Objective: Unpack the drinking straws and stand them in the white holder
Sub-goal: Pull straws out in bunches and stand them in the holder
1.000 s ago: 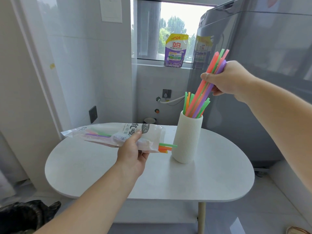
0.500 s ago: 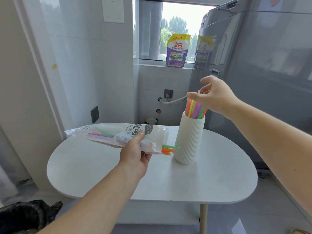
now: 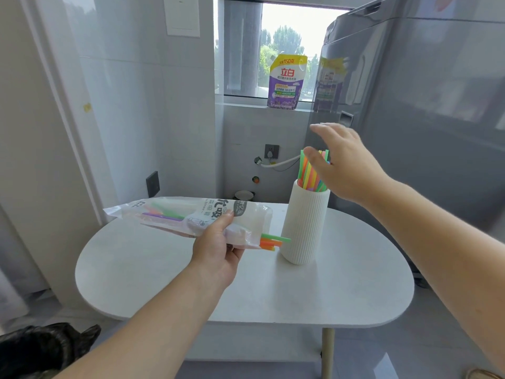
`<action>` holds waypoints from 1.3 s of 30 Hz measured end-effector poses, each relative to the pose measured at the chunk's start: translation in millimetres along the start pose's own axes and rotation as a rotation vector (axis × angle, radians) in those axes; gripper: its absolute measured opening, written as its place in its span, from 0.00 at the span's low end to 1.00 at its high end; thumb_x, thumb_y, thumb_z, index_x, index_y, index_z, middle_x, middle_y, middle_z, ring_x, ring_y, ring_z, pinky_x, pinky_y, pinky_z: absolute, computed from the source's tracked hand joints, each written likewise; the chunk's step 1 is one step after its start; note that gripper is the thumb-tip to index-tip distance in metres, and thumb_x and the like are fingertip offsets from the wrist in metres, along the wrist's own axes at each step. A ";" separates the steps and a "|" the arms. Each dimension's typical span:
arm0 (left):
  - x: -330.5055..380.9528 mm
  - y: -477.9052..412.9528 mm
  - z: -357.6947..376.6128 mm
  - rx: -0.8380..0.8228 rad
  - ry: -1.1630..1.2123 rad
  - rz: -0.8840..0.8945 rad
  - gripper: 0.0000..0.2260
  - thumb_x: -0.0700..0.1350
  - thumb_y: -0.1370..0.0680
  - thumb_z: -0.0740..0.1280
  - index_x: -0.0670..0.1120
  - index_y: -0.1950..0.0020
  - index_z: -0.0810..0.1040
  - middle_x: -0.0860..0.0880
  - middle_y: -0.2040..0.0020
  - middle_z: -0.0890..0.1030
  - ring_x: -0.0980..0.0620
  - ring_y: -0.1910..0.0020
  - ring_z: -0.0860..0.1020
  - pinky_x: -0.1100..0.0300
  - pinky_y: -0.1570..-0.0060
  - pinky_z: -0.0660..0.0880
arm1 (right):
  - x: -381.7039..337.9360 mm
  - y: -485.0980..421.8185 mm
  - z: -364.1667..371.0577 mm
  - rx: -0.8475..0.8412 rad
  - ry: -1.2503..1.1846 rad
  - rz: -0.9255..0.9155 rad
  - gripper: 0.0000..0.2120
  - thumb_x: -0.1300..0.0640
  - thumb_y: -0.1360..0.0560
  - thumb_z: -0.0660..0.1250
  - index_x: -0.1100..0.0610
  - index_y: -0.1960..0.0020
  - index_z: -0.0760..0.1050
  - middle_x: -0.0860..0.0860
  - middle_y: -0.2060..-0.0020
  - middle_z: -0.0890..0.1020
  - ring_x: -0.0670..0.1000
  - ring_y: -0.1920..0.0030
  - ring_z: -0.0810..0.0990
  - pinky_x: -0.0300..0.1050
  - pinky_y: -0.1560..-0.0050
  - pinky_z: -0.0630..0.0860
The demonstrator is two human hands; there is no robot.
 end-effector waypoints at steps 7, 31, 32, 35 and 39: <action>0.8 2.0 5.4 -0.061 -0.029 0.034 0.18 0.39 0.24 0.73 0.46 0.34 0.79 0.49 0.52 0.89 0.51 0.57 0.88 0.59 0.67 0.82 | -29.5 81.7 31.6 0.105 -0.481 0.253 0.20 0.44 0.20 0.54 0.56 0.62 0.70 0.54 0.66 0.77 0.56 0.63 0.77 0.54 0.60 0.75; 4.2 27.3 27.1 -0.244 -0.595 0.450 0.14 0.52 0.28 0.74 0.55 0.43 0.84 0.56 0.48 0.88 0.56 0.48 0.85 0.56 0.51 0.81 | -32.8 143.0 104.4 -0.214 -1.390 0.939 0.12 0.59 0.18 0.60 0.59 0.59 0.76 0.51 0.72 0.73 0.48 0.77 0.66 0.39 0.77 0.64; 4.6 26.2 26.4 -0.235 -0.586 0.446 0.14 0.52 0.28 0.74 0.54 0.42 0.84 0.56 0.48 0.88 0.55 0.48 0.85 0.56 0.53 0.82 | -31.4 142.0 103.6 -0.198 -1.395 0.922 0.12 0.58 0.18 0.61 0.60 0.58 0.77 0.51 0.71 0.73 0.48 0.76 0.67 0.39 0.77 0.66; 5.7 21.7 21.3 -0.176 -0.537 0.400 0.13 0.51 0.26 0.74 0.54 0.42 0.83 0.55 0.49 0.88 0.54 0.51 0.86 0.58 0.60 0.82 | -26.5 137.8 101.0 -0.144 -1.428 0.890 0.11 0.55 0.18 0.64 0.62 0.53 0.80 0.52 0.69 0.76 0.47 0.75 0.70 0.38 0.74 0.71; 3.6 15.6 12.0 -0.062 -0.451 0.255 0.09 0.51 0.25 0.75 0.52 0.46 0.83 0.54 0.56 0.88 0.55 0.57 0.86 0.61 0.67 0.80 | -16.7 133.1 93.7 -0.104 -1.289 0.763 0.11 0.56 0.18 0.64 0.62 0.54 0.79 0.54 0.70 0.76 0.48 0.75 0.71 0.39 0.73 0.72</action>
Point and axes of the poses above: each hand's wrist, its own y-axis away from the middle knuckle, its own z-axis out of the palm, x = y × z, the point moved 4 cm from there along -y, towards the middle knuckle
